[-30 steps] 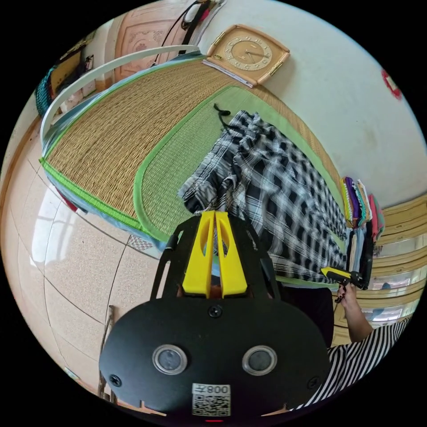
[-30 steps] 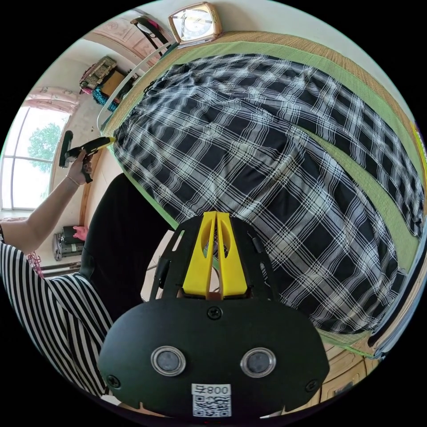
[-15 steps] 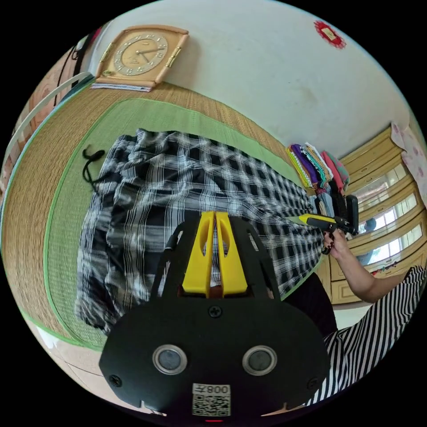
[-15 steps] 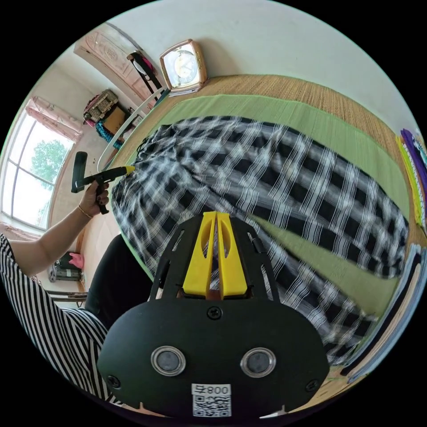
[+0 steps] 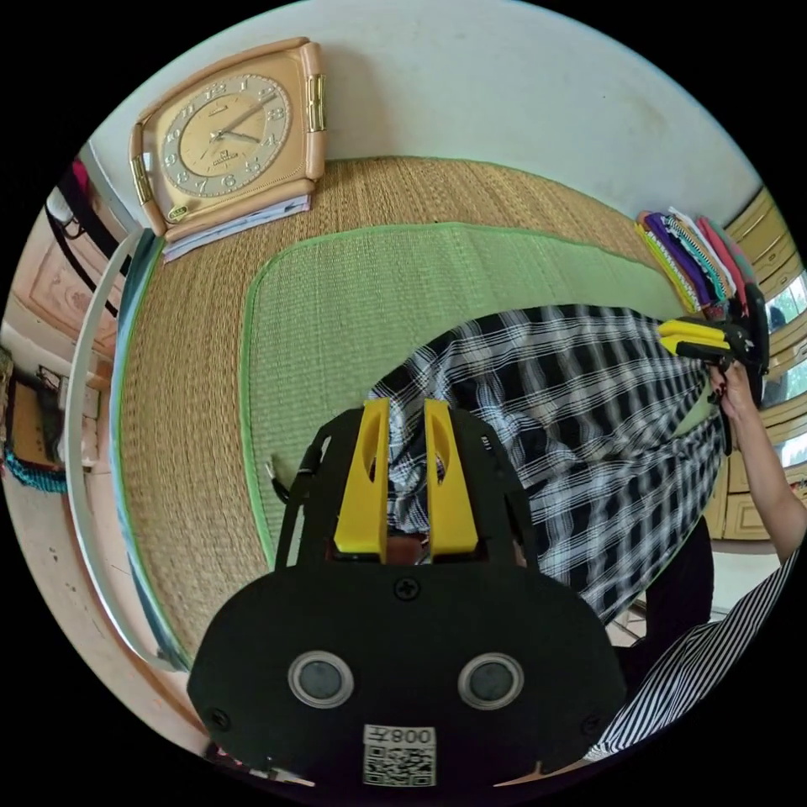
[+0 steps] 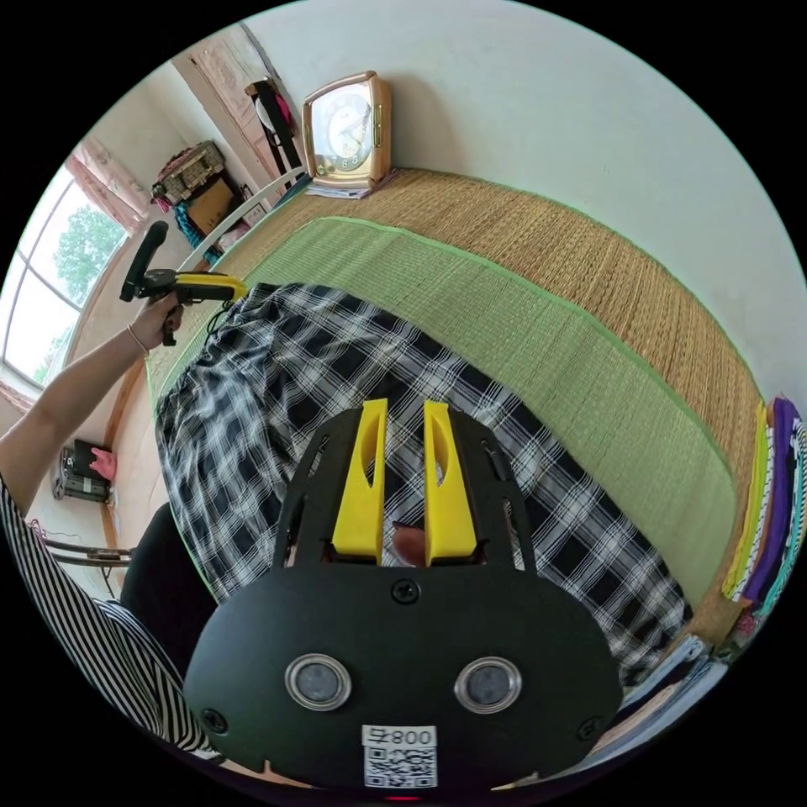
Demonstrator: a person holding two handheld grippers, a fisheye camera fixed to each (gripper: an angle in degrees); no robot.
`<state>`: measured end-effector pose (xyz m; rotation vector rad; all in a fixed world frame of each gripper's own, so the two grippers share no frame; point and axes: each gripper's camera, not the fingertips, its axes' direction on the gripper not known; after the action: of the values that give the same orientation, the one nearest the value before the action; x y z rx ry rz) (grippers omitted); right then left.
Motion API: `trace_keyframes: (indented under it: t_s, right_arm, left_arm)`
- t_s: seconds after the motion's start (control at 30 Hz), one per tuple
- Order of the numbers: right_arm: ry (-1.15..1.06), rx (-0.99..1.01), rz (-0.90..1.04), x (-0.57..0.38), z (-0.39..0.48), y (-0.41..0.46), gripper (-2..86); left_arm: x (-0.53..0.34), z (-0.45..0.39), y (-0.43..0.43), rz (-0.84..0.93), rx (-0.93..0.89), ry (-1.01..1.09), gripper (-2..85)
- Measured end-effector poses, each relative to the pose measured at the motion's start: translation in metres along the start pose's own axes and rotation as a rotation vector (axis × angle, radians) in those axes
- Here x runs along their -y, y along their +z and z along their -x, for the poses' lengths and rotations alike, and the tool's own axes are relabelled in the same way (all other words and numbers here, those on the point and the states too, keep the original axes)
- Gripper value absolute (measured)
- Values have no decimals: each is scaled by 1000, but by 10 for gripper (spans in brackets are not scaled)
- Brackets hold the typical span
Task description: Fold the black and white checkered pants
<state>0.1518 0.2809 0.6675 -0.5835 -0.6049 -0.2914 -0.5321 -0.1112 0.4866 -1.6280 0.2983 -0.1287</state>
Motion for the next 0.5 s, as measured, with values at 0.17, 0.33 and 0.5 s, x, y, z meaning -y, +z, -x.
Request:
trace_keyframes:
  t_s: [0.17,0.33,0.5]
  right_arm:
    - [-67,-61,67,44,14,20,94]
    - [-96,-96,140,76,26,43,96]
    - [-104,-98,188,94,39,63,94]
  left_arm:
    - [24,-14,-2,74,13,68,76]
    - [36,-27,3,128,0,71,76]
    - [38,-43,-8,98,2,90,72]
